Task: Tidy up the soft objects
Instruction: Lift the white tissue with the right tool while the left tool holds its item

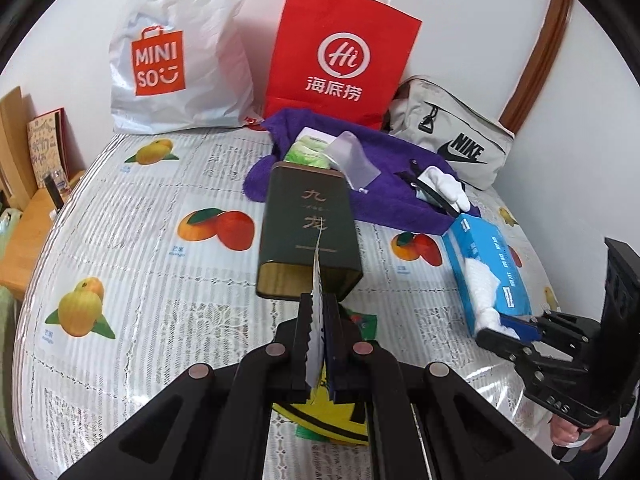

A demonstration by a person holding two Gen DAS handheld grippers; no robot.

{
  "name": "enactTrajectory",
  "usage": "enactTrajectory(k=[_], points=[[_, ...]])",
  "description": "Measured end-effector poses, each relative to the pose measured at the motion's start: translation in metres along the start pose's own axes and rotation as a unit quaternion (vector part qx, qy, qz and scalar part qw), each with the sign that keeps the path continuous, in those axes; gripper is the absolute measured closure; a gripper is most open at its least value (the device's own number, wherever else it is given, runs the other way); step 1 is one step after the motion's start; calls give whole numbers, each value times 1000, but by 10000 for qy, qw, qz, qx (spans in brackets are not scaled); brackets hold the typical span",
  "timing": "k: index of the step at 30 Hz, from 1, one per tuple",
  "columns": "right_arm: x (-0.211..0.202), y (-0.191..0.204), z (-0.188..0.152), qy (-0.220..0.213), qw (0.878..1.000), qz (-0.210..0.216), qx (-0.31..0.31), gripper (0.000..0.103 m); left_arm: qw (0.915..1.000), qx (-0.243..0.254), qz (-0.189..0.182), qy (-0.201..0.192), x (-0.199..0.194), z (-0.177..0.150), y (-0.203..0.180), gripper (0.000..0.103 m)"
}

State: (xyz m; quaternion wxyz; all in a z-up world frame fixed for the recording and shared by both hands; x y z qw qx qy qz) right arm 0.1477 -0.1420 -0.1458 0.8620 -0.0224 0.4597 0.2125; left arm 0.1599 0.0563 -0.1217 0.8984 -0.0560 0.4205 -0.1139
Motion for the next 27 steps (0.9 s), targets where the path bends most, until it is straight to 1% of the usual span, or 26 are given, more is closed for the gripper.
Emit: enactTrajectory(k=[2, 6, 10, 15, 22, 27], points=[[-8, -1, -6, -4, 10000, 67, -7, 81, 10000, 33, -3, 17, 1, 1, -3, 98], [-20, -7, -23, 9, 10000, 21, -6, 81, 10000, -25, -7, 54, 5, 0, -5, 98], [-25, -17, -44, 128, 9999, -25, 103, 81, 9998, -143, 31, 106, 9, -5, -3, 98], [-27, -31, -67, 213, 9992, -76, 322, 81, 9995, -273, -23, 180, 15, -13, -5, 98], [-33, -51, -88, 223, 9984, -182, 490, 81, 9991, -342, 32, 262, 22, -19, -12, 98], [-42, -66, -95, 169, 9977, -197, 625, 81, 9991, -300, 90, 284, 26, -16, -17, 98]])
Point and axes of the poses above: each gripper's, at about its wrist camera, not at the fingertips, and x roughly the way its jaws point, y to its left, z to its top, the point moved 5 cm from there along x, roughly the way its jaws point, and after that the axes turned 4 degrees about x, right-handed, at the moved point
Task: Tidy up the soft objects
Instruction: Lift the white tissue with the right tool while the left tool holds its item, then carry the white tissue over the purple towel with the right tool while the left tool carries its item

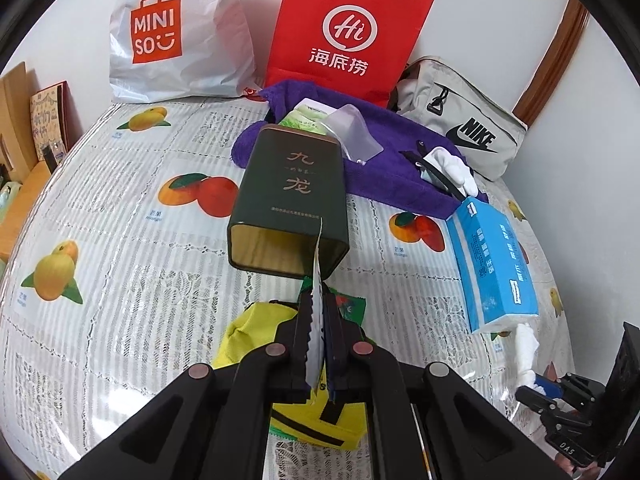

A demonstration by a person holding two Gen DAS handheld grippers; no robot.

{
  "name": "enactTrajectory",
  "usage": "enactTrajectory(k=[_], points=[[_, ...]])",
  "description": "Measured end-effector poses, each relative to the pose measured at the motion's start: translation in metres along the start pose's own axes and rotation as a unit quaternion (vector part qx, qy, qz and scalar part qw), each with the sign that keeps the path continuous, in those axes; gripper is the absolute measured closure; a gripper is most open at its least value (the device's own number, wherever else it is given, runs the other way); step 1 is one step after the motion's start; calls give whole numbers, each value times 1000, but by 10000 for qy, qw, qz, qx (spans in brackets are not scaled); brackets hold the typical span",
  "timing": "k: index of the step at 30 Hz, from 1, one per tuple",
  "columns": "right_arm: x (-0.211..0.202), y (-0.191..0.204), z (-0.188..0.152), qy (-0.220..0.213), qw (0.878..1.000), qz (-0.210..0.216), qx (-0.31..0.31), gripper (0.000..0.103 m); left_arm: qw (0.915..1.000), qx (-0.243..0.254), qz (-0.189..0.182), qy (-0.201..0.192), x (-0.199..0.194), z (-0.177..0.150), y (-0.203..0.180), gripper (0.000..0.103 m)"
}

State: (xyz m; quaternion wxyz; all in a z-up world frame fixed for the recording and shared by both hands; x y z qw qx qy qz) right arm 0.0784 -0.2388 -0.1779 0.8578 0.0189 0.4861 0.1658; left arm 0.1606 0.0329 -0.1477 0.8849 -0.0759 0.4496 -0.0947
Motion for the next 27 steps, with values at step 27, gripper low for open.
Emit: enactTrajectory(k=[27], points=[[-29, -33, 94, -733, 9971, -113, 144, 81, 9996, 13, 286, -74, 8, 66, 5, 98]])
Point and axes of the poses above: each gripper's, at about its wrist camera, not at the fingertips, and x roughly the way its jaws point, y to its left, z to its top, the point moved 5 cm from there along x, roughly the way its jaws point, and after that the axes turned 4 degrees about x, right-handed, at the moved point
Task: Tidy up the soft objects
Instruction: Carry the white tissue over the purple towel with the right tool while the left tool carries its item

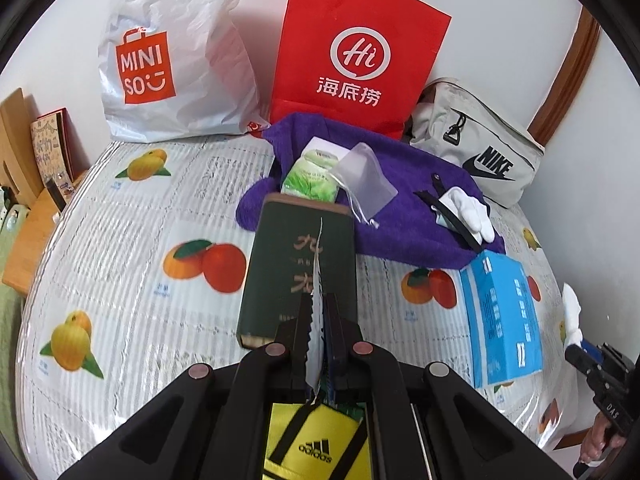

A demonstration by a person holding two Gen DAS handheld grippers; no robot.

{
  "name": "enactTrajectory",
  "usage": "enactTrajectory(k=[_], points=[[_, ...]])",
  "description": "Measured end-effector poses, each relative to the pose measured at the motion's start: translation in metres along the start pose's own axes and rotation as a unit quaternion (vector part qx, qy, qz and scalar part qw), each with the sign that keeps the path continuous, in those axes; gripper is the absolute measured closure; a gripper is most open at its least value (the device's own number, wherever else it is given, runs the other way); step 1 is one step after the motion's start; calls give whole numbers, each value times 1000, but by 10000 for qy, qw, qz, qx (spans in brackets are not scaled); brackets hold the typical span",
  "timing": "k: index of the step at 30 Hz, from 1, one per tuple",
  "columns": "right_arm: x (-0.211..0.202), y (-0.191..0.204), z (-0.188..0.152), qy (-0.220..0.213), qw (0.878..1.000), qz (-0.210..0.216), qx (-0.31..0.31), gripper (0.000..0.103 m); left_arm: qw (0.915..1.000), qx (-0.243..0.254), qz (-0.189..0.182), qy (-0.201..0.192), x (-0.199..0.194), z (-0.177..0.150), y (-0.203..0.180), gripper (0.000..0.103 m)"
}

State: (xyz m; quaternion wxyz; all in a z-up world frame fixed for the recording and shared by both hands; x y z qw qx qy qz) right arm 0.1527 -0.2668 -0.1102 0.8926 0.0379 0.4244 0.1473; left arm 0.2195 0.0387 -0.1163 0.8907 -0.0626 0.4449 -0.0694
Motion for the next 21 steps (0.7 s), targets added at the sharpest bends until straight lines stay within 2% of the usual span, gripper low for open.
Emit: enactTrajectory(k=[9, 21], points=[[24, 0, 51, -113, 9999, 33, -53, 81, 10000, 21, 32, -58, 12, 33, 3, 98], [67, -12, 110, -63, 10000, -13, 3, 81, 9999, 123, -96, 54, 49, 78, -3, 98]])
Point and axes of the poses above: each gripper's, at about its wrist camera, not at the fingertips, and x roughly the way its jaws point, y to its left, z to its top, the point moved 5 cm from there along x, roughly the way its jaws point, and after that the axes turned 4 degrees about x, right-handed, at the moved point
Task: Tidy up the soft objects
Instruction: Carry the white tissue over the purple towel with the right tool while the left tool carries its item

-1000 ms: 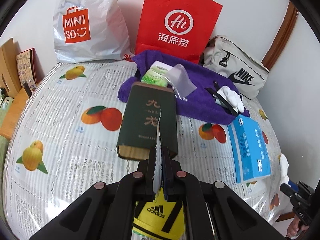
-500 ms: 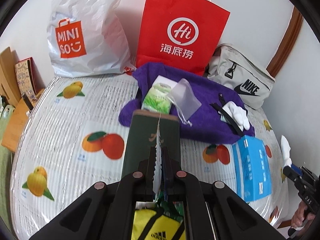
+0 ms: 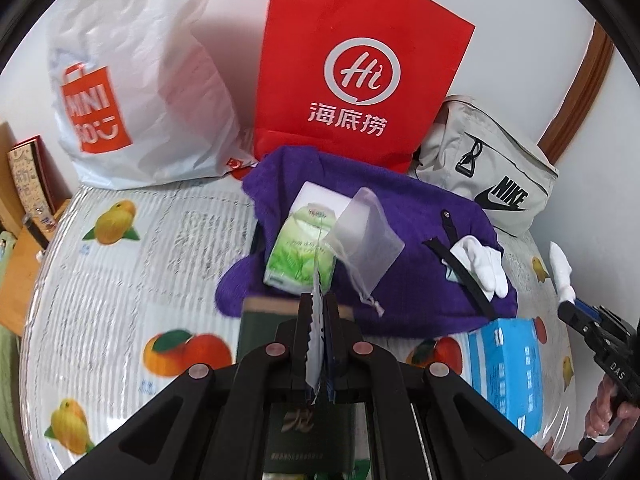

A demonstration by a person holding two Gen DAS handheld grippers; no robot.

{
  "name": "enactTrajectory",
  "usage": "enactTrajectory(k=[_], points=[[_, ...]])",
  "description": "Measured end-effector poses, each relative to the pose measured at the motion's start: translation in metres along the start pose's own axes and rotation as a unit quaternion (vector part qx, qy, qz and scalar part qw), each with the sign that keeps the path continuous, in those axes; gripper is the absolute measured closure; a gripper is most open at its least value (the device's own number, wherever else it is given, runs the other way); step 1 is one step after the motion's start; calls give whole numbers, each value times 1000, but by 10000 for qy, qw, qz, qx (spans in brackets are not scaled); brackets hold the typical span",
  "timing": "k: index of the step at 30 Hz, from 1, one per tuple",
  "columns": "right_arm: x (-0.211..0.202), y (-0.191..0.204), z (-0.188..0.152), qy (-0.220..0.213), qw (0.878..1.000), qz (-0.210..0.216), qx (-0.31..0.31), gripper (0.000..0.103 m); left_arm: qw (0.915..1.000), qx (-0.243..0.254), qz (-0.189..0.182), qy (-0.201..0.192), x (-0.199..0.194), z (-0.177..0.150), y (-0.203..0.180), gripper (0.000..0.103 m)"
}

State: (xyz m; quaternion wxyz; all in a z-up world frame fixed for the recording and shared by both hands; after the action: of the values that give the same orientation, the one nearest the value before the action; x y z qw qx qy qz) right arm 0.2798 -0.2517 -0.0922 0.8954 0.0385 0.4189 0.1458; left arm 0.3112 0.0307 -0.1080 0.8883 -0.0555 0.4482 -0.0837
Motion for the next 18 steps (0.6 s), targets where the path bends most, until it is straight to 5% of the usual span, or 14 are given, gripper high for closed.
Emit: enactTrajectory(k=[18], points=[[86, -24, 60, 345, 9992, -191, 57, 81, 9980, 354, -380, 352, 60, 29, -42, 98]])
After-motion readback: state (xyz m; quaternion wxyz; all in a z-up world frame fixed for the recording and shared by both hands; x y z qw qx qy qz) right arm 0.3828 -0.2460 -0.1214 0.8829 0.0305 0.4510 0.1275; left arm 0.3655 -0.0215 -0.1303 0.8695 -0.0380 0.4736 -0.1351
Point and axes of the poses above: each gripper's, at about its wrist camera, not at the fingertips, and x roughly the way its jaws point, y to its left, z to its top, the point moved 5 cm from there along x, roughly the way its jaws point, and after that the axes turned 4 degrees about x, right-handed, at the moved point
